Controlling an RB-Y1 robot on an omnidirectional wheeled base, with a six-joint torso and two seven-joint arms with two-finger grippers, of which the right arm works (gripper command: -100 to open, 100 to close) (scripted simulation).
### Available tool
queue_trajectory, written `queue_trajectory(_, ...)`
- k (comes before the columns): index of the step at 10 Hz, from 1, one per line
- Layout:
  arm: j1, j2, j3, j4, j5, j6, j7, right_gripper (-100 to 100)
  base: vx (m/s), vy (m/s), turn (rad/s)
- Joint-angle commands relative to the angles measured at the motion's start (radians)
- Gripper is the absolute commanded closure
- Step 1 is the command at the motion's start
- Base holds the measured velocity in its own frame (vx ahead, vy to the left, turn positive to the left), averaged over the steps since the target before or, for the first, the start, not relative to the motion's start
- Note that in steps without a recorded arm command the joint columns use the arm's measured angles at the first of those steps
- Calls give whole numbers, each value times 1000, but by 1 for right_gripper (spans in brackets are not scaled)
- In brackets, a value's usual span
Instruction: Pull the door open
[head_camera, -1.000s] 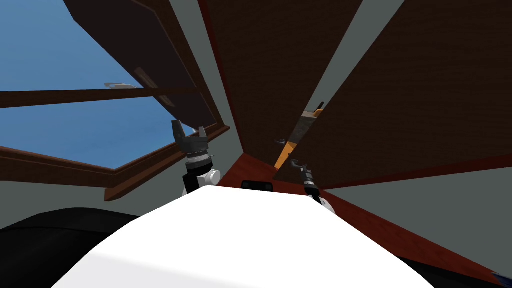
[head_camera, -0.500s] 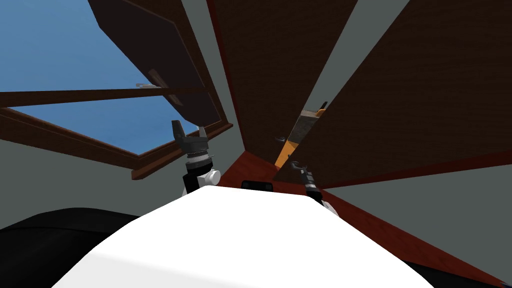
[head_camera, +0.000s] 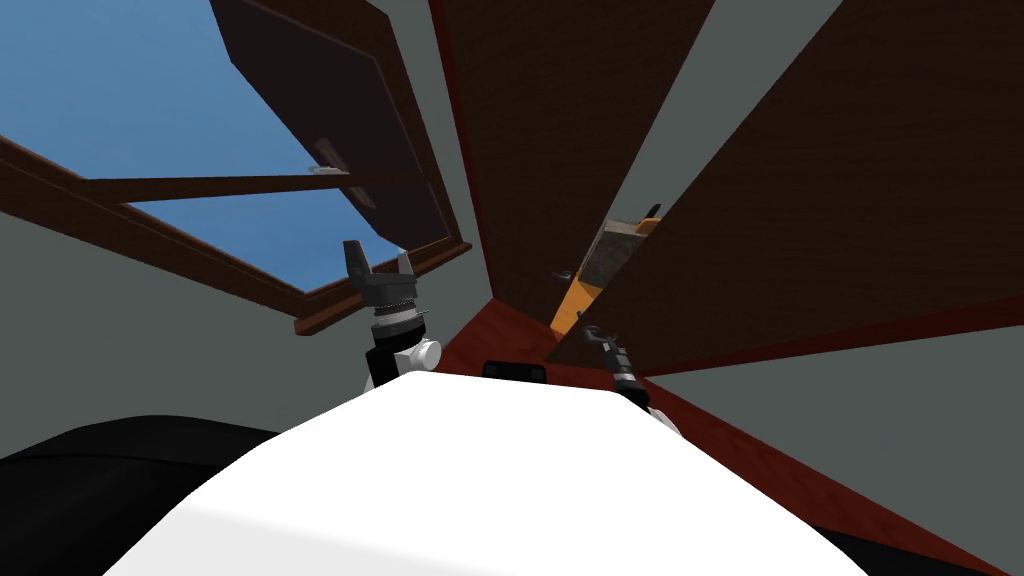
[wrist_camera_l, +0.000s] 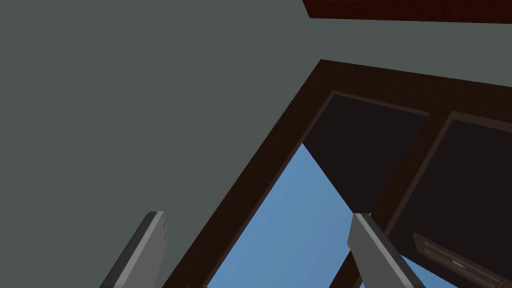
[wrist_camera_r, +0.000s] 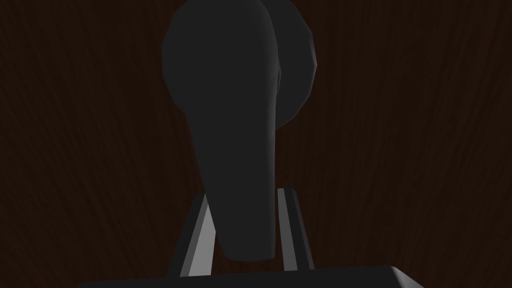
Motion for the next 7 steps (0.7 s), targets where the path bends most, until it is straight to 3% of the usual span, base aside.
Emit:
queue_trajectory(1,12,3,3,5,8,-28,-5,100,-196,-63,203)
queue_trajectory(7,56,-12,-6,41,31,-125,-26,100,-180,-62,175)
